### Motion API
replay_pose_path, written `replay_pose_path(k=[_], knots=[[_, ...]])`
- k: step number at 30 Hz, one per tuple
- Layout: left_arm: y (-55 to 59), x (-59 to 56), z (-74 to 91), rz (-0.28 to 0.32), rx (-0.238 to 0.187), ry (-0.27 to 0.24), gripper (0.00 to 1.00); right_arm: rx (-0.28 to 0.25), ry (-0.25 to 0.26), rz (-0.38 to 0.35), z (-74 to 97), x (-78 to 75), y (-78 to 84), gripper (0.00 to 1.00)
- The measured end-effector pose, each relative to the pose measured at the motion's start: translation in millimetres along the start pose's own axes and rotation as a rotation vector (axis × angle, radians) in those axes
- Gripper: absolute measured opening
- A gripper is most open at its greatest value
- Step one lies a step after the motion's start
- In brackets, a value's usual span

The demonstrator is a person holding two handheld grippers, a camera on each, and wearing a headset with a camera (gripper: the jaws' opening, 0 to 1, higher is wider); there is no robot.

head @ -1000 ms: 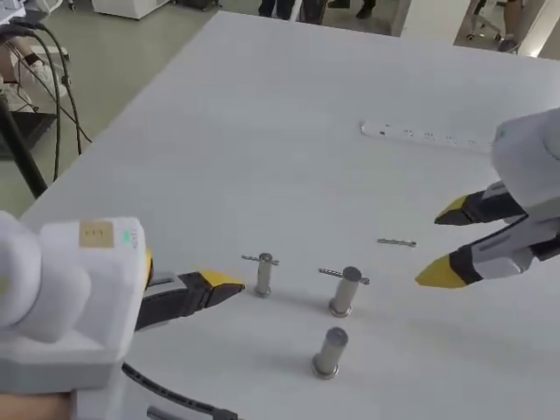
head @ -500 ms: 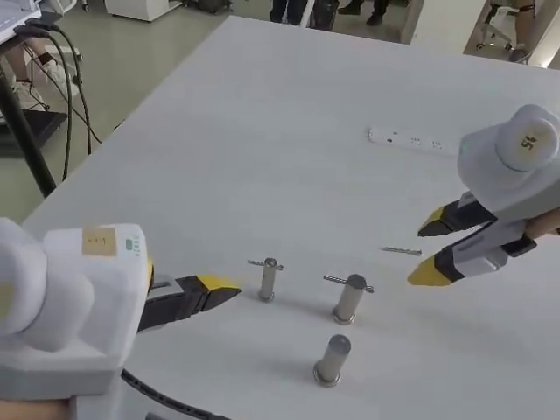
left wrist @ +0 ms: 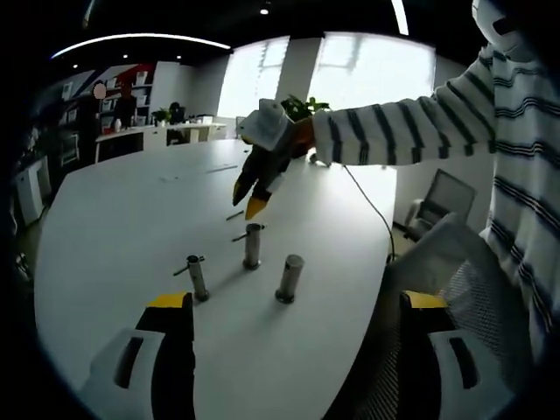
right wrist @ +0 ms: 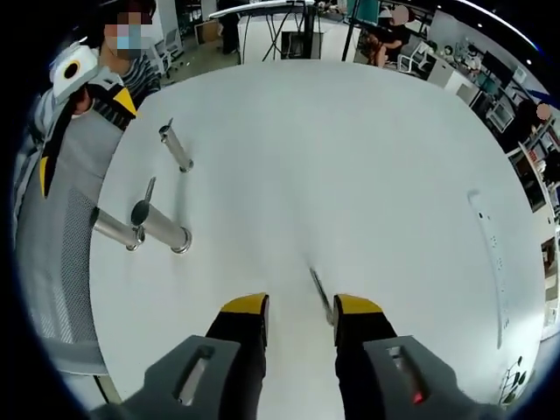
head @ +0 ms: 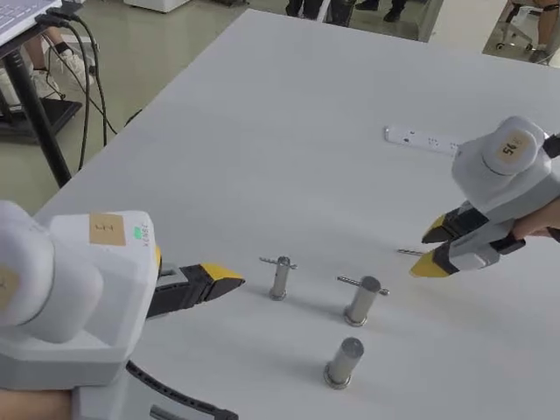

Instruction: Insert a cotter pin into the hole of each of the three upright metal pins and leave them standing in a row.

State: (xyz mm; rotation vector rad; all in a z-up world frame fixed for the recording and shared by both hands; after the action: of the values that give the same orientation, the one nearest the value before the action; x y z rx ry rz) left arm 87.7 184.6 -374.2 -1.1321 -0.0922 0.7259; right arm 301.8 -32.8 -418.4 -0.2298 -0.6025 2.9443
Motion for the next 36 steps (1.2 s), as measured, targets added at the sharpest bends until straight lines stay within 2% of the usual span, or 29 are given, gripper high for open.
replay_pose_path(k=[3,9,14,17,23,25,28,32,36], knots=[[-0.7,3.0,1.5,0.017,-0.011,-0.008,0.95,0.038,-0.002,0.005,-2.2,-3.1,8.2,0.21],[-0.4,5.2,2.2,0.018,-0.014,-0.021,0.94,0.068,-0.011,0.023,-6.0,-8.2,12.2,0.18],[-0.7,6.9,2.5,0.019,-0.022,-0.036,0.94,0.075,-0.016,0.023,-8.0,-11.2,11.0,0.15],[-1.6,8.5,3.4,0.034,-0.033,-0.047,0.90,0.084,-0.024,0.019,-8.8,-13.4,10.6,0.15],[-1.8,8.0,3.8,0.047,-0.035,-0.046,0.90,0.098,-0.061,0.045,-10.0,-13.4,8.2,0.14],[-1.3,8.0,3.9,0.047,-0.033,-0.046,0.90,0.107,-0.091,0.037,-11.2,-11.4,6.6,0.10],[-0.6,8.1,3.7,0.049,-0.030,-0.045,0.90,0.128,-0.095,0.075,-12.4,-12.1,4.6,0.10],[0.6,6.0,1.6,0.048,-0.021,-0.037,0.90,0.156,-0.106,0.088,-13.6,-13.5,3.2,0.10],[1.2,6.2,0.5,0.056,-0.025,-0.040,0.90,0.187,-0.110,0.069,-15.0,-17.3,2.8,0.10]])
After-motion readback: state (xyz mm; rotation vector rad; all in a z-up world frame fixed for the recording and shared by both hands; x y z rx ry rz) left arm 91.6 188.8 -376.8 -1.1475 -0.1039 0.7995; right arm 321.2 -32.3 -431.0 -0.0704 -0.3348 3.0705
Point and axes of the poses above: the centre of the closed fingertips' face, and the gripper's own axes: z roughly backward along the fingers, x roughly to its left, y roughly out of its underside, the point moved 7 cm from there along z, roughly backward along the fingers, and after that the axes turned 6 degrees about z, right-handed, at the moved point
